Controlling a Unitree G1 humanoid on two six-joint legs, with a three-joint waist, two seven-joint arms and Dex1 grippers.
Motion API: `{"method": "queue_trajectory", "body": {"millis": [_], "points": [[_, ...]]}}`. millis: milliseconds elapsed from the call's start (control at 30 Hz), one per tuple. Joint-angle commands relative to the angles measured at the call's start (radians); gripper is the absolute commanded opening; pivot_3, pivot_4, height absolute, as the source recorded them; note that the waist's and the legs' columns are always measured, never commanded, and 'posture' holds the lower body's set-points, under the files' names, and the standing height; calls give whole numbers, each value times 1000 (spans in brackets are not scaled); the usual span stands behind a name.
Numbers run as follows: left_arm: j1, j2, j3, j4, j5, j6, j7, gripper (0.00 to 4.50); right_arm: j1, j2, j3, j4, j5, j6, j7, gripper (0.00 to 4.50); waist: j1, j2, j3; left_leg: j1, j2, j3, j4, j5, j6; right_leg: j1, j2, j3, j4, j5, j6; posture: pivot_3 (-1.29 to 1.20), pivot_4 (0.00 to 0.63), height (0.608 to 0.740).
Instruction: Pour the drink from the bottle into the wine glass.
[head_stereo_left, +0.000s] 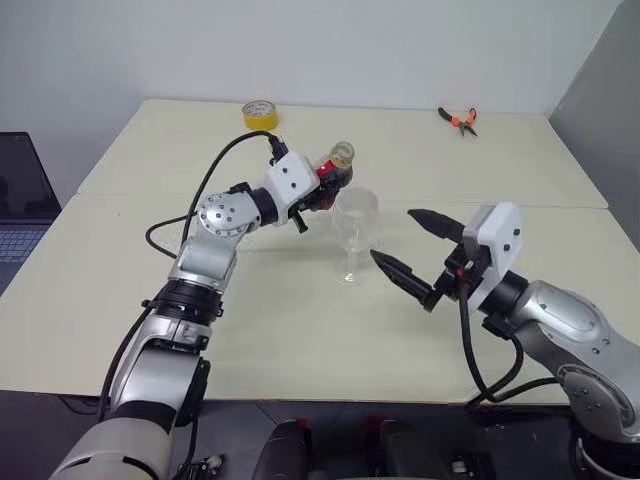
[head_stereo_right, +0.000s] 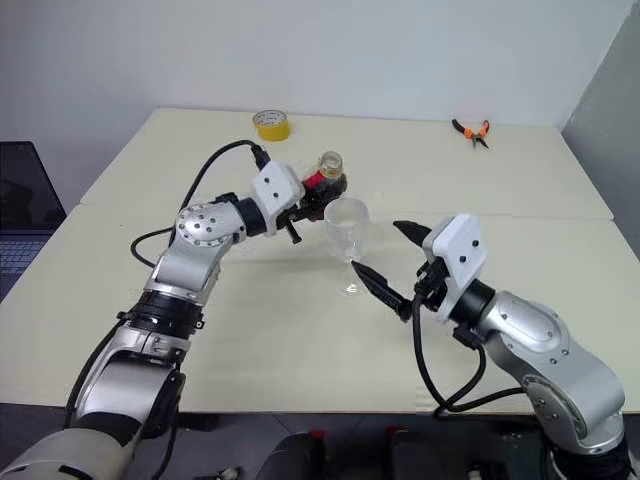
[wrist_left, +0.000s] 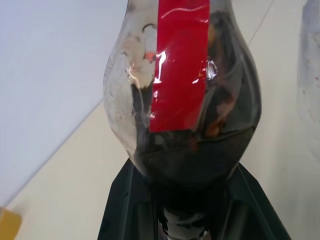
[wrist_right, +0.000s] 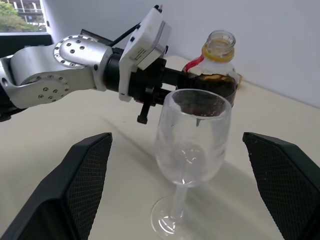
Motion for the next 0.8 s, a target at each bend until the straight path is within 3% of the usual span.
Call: {"method": "queue_trajectory", "body": {"millis": [33, 467, 800], "points": [[-76, 32, 9, 31, 36, -112, 0, 791, -22, 6, -7, -16, -3, 2, -14, 4500, 0, 0, 0, -1, 0, 0, 0, 0, 0, -1, 0, 0, 0, 0, 0, 0, 150, 740], [-196, 120, -11, 244, 146, -468, -9, 756, -53, -7, 1, 0, 7, 26, 9, 4500, 4, 0, 0, -13, 0, 0, 4, 0, 0, -13, 0, -1, 6, 0, 0, 0, 150, 740], [-253, 137, -44, 317, 237, -618, 18, 746, -59, -7, 21, 12, -9, 23, 36, 4500, 3, 0, 0, -13, 0, 0, 4, 0, 0, -14, 0, 0, 6, 0, 0, 0, 150, 740]]}}
